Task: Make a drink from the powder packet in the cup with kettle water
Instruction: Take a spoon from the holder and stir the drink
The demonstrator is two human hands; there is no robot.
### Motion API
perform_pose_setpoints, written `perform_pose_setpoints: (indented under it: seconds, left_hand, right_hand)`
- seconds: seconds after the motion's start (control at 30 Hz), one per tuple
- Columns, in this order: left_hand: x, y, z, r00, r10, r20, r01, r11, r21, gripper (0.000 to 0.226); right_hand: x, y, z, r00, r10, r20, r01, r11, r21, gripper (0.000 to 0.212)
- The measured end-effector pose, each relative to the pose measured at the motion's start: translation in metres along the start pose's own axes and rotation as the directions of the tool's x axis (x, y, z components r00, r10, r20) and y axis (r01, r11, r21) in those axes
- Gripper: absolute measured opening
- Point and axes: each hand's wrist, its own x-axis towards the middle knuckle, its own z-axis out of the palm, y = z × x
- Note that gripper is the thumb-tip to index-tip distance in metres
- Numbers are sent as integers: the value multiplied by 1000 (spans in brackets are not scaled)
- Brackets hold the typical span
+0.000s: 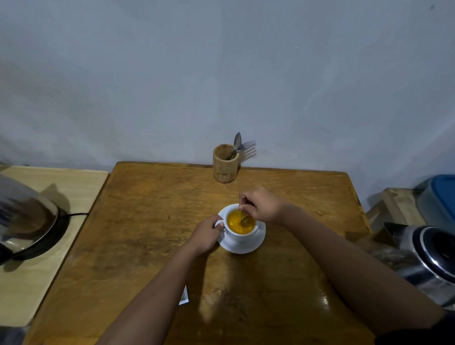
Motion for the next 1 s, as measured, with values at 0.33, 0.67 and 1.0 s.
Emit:
perform_pose_setpoints:
  seconds: [0.33,0.67,1.0]
  left_hand:
    - [-3,3,1,1000,0,-6,0,1000,-1,15]
    - [-2,1,3,1000,-24,-13,24,1000,-9,23]
    - [0,0,5,999,-34,-20,34,999,17,17]
  right_hand:
    - [1,3,18,991,1,-134,26,979,201,16]
    - [-4,8,21,963,21,-270,23,987,157,19]
    - [-15,8,26,971,-13,-240,53,985,162,17]
